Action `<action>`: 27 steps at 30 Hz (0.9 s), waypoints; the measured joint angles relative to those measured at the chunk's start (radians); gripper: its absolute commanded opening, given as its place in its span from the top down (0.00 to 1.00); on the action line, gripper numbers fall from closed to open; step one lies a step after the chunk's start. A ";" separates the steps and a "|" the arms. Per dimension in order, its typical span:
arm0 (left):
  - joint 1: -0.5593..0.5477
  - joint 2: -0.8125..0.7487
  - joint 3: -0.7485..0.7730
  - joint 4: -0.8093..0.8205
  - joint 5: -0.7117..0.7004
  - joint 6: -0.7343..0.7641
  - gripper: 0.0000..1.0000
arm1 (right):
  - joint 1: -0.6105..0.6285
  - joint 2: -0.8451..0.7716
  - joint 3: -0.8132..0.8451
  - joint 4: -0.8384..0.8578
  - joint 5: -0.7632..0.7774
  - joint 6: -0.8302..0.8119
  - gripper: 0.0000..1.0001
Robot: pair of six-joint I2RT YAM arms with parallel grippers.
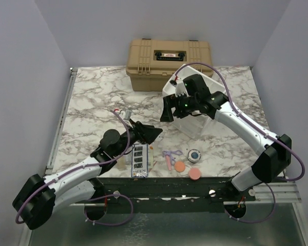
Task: Organize the makeup
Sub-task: Pick up the makeup tool from the corner of the board.
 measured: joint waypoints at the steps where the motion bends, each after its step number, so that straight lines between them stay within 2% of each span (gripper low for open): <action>1: 0.000 -0.027 -0.001 -0.045 -0.016 0.015 0.28 | 0.000 0.000 0.000 0.001 -0.001 0.000 0.12; 7: 0.000 -0.129 -0.001 -0.294 -0.150 0.064 0.22 | 0.000 -0.008 0.000 0.007 0.005 0.003 0.08; 16: 0.000 -0.247 0.025 -0.628 -0.419 0.061 0.14 | 0.000 -0.117 0.005 0.021 0.107 0.009 0.09; 22: 0.000 -0.257 0.033 -0.734 -0.497 0.059 0.14 | 0.009 -0.135 0.025 0.063 0.050 0.040 0.11; 27: 0.000 -0.239 0.050 -0.796 -0.531 0.048 0.13 | 0.029 -0.066 0.076 0.069 0.167 0.072 0.11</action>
